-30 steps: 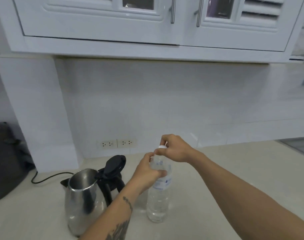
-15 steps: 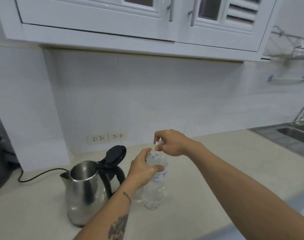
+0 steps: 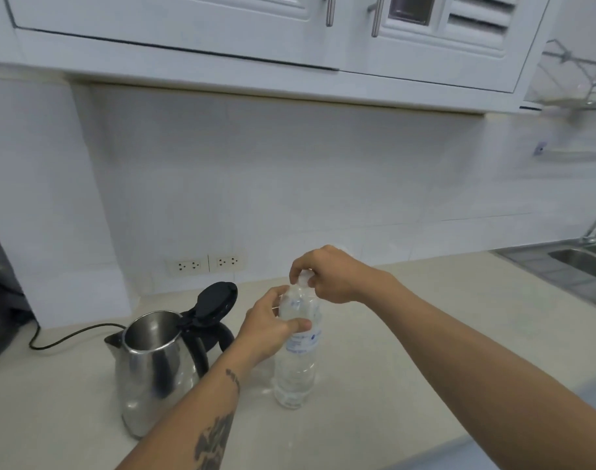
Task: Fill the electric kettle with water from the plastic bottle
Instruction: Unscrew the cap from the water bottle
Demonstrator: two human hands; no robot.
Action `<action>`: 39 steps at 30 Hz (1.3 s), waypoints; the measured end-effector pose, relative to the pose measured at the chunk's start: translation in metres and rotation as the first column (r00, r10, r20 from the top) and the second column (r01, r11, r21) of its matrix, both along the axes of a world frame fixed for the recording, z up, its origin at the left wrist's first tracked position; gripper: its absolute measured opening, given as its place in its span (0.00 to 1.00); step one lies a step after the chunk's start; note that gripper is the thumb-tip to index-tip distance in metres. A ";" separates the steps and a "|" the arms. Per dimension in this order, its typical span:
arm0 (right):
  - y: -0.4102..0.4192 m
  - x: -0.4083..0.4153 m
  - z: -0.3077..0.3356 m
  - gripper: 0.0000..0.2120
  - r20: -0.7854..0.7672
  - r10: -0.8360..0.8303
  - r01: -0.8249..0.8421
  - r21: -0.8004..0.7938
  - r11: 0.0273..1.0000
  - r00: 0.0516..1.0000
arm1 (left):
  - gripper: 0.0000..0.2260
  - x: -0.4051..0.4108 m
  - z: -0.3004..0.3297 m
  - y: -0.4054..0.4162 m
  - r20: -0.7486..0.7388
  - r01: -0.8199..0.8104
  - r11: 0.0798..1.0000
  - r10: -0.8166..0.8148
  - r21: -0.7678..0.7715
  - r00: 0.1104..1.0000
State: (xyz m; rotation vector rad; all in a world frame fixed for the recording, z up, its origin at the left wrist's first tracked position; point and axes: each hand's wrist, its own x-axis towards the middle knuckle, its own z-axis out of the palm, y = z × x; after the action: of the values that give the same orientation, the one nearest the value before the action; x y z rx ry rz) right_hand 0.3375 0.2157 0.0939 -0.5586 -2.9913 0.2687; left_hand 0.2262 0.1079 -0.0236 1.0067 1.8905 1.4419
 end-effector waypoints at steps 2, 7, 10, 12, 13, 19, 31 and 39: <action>0.005 0.004 -0.005 0.24 -0.072 0.053 -0.054 -0.004 0.999 0.996 | 0.30 0.000 -0.003 0.002 0.010 -0.008 1.000 0.008 0.005 1.000; 0.042 0.021 -0.041 0.20 -0.523 -0.190 0.010 -0.328 0.945 0.831 | 0.31 0.000 -0.005 0.004 0.007 -0.038 0.999 0.038 0.016 0.999; 0.072 0.035 -0.088 0.10 -0.417 -0.377 0.148 -0.485 0.862 0.827 | 0.32 0.001 -0.010 0.005 0.025 -0.049 0.998 0.048 0.040 0.999; 0.088 0.045 -0.132 0.08 -0.226 -0.393 0.261 -0.451 0.853 0.892 | 0.33 0.003 -0.011 0.005 0.046 -0.061 0.996 0.058 0.060 0.997; 0.092 0.049 -0.154 0.07 -0.138 -0.398 0.306 -0.433 0.848 0.907 | 0.34 0.003 -0.012 0.006 0.052 -0.067 0.996 0.063 0.065 0.997; 0.095 0.066 -0.248 0.09 0.127 -0.339 0.361 -0.364 0.858 0.932 | 0.36 0.008 -0.019 0.006 0.068 -0.107 0.991 0.102 0.075 0.992; 0.091 0.073 -0.281 0.17 0.177 -0.327 0.370 -0.351 0.860 0.928 | 0.40 0.015 -0.025 0.012 -0.005 -0.188 0.977 0.189 0.098 0.982; 0.050 0.050 -0.209 0.30 -0.301 -0.287 0.081 -0.548 0.833 0.909 | 0.40 0.021 -0.017 0.012 -0.050 -0.221 0.975 0.223 0.037 0.974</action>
State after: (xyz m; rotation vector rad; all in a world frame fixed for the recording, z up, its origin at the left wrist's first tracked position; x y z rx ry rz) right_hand 0.3873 0.2654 -0.1156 -0.7402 -2.4469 1.0683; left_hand 0.2470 0.1195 -0.0403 0.8783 2.0795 1.5883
